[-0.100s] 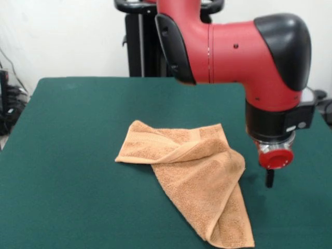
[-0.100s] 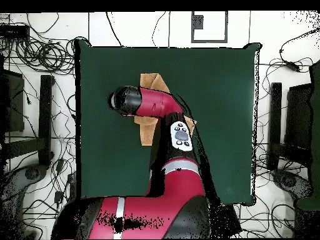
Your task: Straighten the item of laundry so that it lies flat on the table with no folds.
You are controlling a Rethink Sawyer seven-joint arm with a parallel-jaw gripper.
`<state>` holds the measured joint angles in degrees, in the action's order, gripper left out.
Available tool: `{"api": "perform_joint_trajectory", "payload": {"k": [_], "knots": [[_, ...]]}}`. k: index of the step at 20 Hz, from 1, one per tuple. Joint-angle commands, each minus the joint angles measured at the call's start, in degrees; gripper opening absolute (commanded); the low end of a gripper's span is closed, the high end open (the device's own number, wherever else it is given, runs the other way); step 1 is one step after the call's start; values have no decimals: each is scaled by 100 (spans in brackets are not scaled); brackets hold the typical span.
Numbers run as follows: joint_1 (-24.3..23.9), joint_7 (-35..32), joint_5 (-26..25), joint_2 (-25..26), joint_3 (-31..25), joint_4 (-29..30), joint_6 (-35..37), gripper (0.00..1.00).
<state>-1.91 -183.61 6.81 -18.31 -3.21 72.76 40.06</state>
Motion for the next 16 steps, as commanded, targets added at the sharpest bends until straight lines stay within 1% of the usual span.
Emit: {"api": "perform_joint_trajectory", "payload": {"k": [1, 3, 8, 11, 16], "knots": [[154, -526, 353, -426, -88, 335, 1130, 100], [144, -509, 346, -457, -84, 412, 1076, 100], [44, -278, 271, -456, -131, 772, 680, 100], [68, -249, 204, -368, -114, 795, 591, 100], [224, -457, 193, -300, -32, 794, 521, 100]]}}
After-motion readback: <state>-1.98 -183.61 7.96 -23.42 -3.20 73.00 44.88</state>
